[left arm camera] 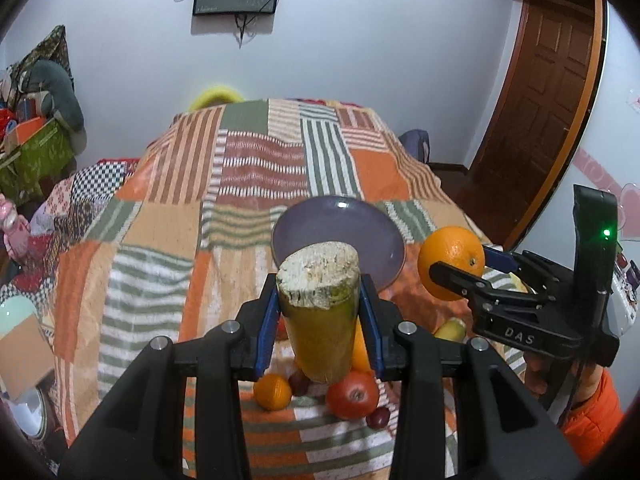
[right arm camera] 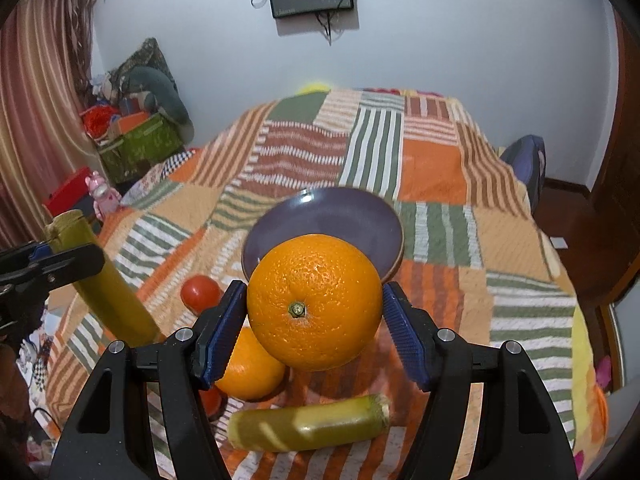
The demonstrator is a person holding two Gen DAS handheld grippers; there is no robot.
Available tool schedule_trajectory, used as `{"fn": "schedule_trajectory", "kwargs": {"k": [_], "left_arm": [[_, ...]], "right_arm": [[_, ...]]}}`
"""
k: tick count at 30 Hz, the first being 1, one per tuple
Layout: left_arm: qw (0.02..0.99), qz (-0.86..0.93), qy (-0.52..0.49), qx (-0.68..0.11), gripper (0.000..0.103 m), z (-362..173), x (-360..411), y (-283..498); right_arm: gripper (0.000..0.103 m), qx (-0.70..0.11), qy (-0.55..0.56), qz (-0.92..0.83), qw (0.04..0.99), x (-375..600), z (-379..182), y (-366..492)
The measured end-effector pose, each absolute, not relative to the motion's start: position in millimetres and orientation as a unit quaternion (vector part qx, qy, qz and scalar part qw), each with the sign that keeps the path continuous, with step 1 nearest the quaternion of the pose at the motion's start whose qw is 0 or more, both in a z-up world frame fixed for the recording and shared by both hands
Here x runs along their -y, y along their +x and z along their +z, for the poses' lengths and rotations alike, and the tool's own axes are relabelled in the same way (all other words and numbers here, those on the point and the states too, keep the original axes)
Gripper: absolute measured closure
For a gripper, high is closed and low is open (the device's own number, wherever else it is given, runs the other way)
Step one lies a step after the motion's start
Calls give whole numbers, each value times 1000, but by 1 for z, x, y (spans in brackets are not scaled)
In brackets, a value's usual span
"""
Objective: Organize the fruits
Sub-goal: 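Carry the gourd and orange to the purple plate and release both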
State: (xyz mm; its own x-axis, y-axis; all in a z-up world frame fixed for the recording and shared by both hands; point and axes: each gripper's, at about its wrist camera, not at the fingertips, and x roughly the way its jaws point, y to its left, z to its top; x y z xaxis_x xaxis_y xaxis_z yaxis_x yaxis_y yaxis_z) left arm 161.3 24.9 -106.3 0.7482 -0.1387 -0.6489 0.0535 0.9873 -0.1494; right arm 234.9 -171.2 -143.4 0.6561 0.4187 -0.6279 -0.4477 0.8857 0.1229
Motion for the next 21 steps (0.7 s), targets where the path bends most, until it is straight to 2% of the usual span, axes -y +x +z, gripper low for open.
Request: {"fn": "schedule_trajectory", "kwargs": {"k": [12,21], "left_arm": [[937,-57,-40,-343,66,-99,-18,202],[919,-77,-48,-385,66,-124,-17,250]], "right_arm": [[37,-315,-26,233,920,171,-131,253],[37,-316,-34,231,920,162,-135,275]]}}
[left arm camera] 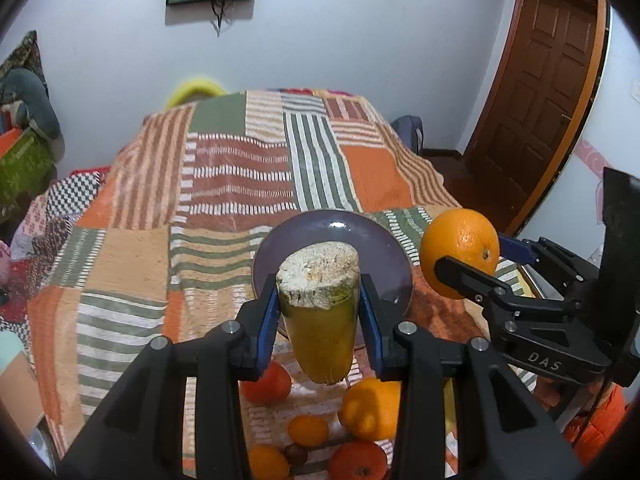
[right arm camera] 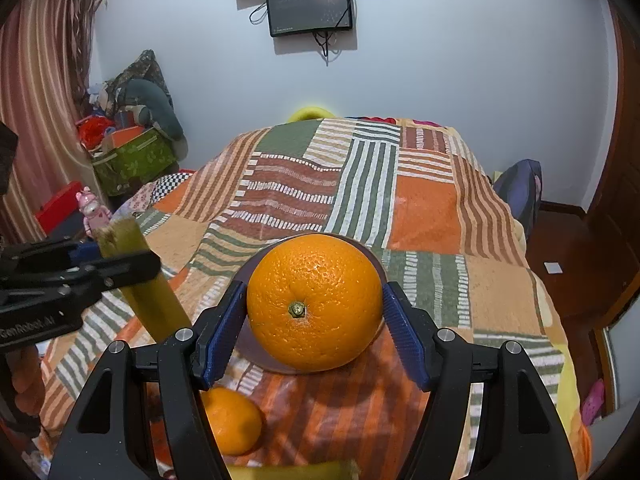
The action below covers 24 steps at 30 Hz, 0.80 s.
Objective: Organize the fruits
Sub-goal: 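Carry the gourd and orange to the purple plate and release both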
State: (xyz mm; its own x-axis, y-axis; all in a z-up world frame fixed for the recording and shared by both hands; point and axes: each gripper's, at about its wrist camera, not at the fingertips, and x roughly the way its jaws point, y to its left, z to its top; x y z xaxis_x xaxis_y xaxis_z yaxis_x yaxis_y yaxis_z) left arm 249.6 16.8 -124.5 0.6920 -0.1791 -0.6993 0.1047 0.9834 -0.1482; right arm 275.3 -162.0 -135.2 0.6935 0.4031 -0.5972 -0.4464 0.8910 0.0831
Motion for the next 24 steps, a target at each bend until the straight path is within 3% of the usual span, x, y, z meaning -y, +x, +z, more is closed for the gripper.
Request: {"fn": "schedule_trajectory", "kwargs": {"k": [24], "left_arm": [[881,-87,-66,-461,65,-185,-31,353]], "right_arm": [[37,-373,-87,242,892,129,-175,345]]}}
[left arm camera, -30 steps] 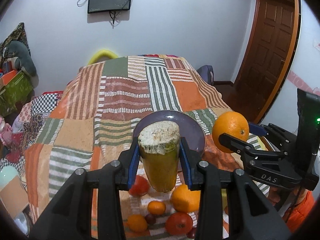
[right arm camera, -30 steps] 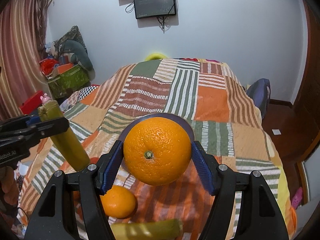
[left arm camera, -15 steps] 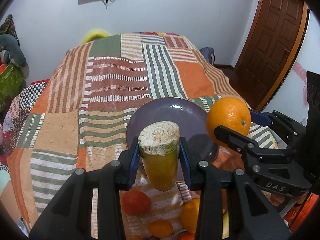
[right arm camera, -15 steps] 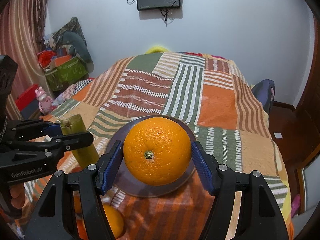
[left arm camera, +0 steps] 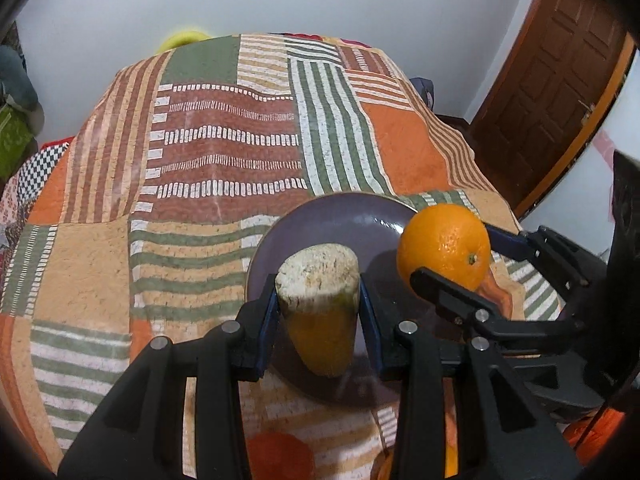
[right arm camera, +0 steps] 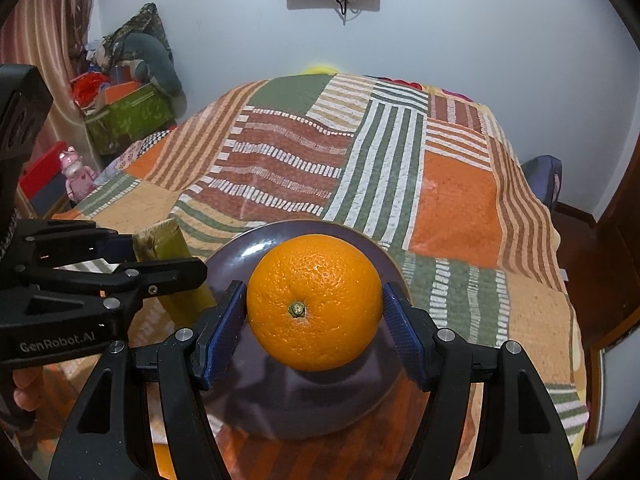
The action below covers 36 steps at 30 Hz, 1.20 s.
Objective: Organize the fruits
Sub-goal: 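Carry the gourd and orange to the purple plate and release both, then withdraw both tools from the plate toward the remaining fruit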
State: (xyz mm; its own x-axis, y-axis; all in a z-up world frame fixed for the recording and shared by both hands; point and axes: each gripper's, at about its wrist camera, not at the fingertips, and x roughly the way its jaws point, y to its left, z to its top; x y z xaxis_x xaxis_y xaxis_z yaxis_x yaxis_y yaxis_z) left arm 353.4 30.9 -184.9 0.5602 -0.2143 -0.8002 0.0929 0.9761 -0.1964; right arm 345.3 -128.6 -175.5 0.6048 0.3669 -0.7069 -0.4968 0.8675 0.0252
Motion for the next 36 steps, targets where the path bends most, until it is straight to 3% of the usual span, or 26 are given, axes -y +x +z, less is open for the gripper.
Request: {"fn": "schedule_trajectory", "kwargs": {"k": [14,20,24,27,28,31,32,36], "left_arm": [[878,-76,-43,-470,63,-202,-27,387],[845,-72,-78,-524,59,-228,-36,400],[845,-63,-84,-524,58,-230,-40,395],[849,-58,-76,-519,58,-222,-39,389],[854,-55,-70,-513,56,-217,-38,386],[878,-36,-42,-475,30,-191,-34,373],[885,-32,-37,-463,26,-184,-33,368],[895,-39,-32,-444,26,-159,-32,349]], "right_arm": [[37,-421,-109,239,868,116,-206,384],[36,-422,-135,242,863,112,-204,383],[22,-407,-131,239,872,118,-195,373],[22,-395,-124,240,878,125,-183,364],[22,-390,-119,239,881,128,-177,360],[21,-383,-99,239,887,139,-164,352],[21,-380,-91,239,889,143,-159,348],[21,-367,-77,232,898,156,-143,332]]}}
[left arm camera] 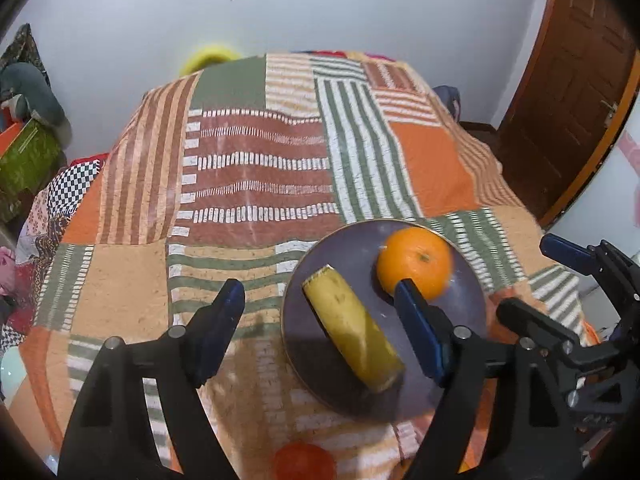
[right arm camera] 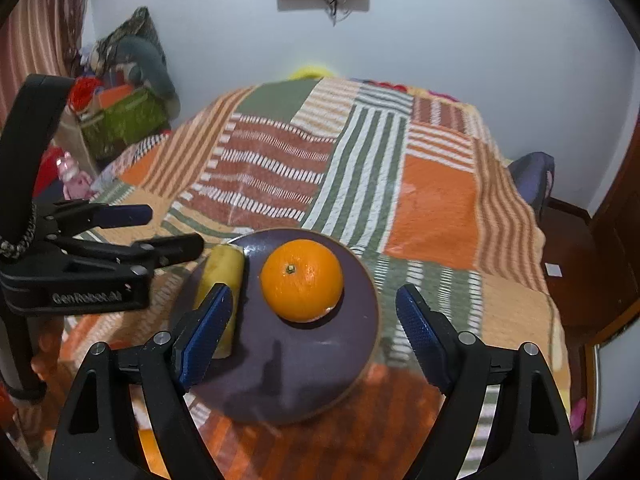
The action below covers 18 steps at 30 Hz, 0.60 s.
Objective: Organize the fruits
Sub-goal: 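Withdraw both tools from the plate toward the remaining fruit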
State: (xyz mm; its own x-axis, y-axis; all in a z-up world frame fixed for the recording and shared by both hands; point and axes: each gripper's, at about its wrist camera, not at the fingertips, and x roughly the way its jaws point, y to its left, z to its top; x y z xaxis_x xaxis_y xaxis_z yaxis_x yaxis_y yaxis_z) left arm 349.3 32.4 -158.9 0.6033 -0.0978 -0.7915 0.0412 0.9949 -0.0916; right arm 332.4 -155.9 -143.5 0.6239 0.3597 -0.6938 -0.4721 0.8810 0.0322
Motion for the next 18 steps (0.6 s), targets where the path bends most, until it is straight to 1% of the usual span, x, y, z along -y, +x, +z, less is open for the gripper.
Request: {"fn": "schedule_trajectory", "kwargs": {"k": [3,7,12,14,16,18], "left_arm": [[899,-43,-31,-435,26,-147,-31,331],[910,-37,-27,-411,19,-133,-26,296],[923,-31,-18,-383,16,-118,-22,259],[926,-36,-21,-375,14,-114,-22,242],[925,-47,-24,-375,14,-112,-22,228],[923,-60,-22,-380,14,-112,-21,215]], "right_arm": [[21,-356,-68,226,904,166,-133,316],[19,-346,-59,219,910,179,-124,294],[18,-346,-60,211,912,187,-125,267],[14,-350,-61,211,911,189,-129,254],[6,-355,-62,214,908,189,-135,239],[3,-360,-66,216,905,187,-142,228]]}}
